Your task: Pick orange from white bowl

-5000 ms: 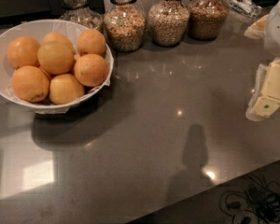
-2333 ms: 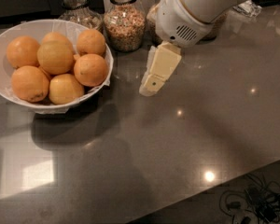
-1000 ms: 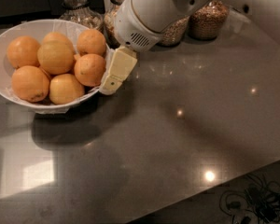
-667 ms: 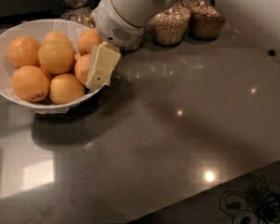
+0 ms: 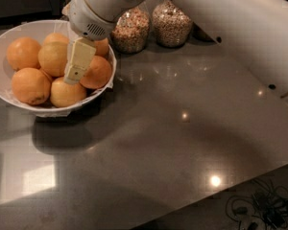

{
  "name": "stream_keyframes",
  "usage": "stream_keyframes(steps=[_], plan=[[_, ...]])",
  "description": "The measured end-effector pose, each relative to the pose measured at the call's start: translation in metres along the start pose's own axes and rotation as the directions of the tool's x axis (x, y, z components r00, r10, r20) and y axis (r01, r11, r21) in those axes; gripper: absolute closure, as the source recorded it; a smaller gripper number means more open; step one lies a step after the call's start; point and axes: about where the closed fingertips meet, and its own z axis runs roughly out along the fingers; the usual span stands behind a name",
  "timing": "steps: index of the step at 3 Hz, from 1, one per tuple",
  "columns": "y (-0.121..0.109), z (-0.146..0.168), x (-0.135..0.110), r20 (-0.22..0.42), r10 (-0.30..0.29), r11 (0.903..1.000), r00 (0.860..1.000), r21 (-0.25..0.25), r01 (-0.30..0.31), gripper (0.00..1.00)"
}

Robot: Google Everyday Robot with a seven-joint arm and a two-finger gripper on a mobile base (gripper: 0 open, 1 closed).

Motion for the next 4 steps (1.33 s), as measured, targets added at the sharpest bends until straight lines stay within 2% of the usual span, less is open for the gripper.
stream_keyframes(steps=[1, 2, 3, 4], plan=[[0.0, 0.0, 0.0, 0.0, 0.0, 1.0, 1.0, 0.0, 0.0, 0.0], [0.0, 0.002, -0.001, 0.0, -0.001, 1.0, 1.0, -0.004, 0.001, 0.08], [-0.002, 0.011, -0.002, 0.007, -0.004, 0.9998, 1.0, -0.02, 0.004, 0.03], [-0.003, 0.019, -0.004, 0.019, -0.005, 0.9994, 1.0, -0.034, 0.005, 0.05]])
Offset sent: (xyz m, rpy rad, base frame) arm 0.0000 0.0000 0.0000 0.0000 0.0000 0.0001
